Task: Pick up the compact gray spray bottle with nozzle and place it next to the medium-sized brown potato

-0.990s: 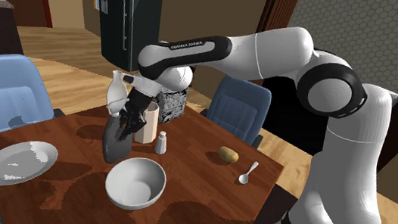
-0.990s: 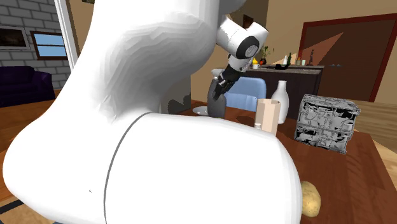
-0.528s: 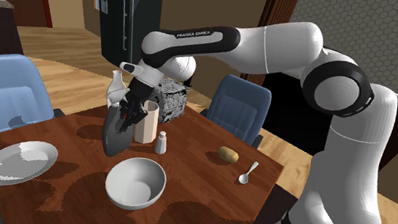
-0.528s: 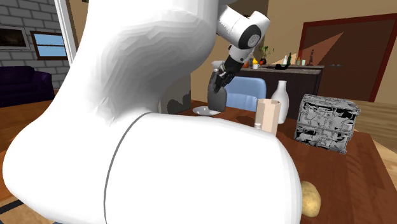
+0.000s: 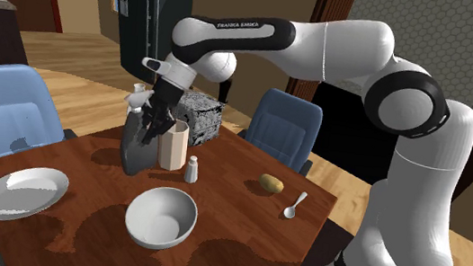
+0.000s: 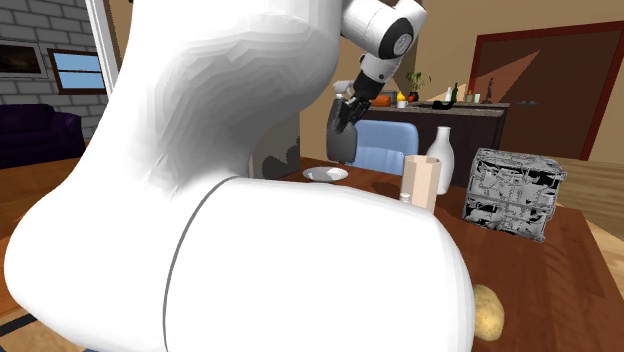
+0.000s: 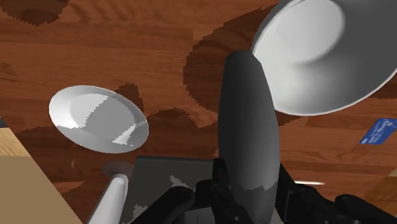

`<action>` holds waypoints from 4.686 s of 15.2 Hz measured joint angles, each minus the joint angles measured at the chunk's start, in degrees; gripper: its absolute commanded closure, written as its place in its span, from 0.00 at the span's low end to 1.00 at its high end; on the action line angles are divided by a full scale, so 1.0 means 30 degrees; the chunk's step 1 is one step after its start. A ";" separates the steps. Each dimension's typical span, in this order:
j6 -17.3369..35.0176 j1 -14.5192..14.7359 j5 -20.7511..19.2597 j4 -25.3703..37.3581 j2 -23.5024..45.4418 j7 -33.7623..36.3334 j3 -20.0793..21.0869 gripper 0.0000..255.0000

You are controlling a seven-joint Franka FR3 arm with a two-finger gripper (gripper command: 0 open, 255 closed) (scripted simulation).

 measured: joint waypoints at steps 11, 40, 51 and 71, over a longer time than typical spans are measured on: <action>-0.2162 -0.0104 -0.0578 0.2018 -0.0467 0.1317 -0.0155 1.00; -0.7763 -0.3228 -0.0996 0.3163 -0.2847 -0.1067 -0.2140 1.00; -1.0579 -0.6009 -0.1271 0.2941 -0.3399 -0.5076 -0.4248 1.00; -0.8390 -0.6894 -0.1475 -0.0328 -0.3057 -0.8403 -0.4977 1.00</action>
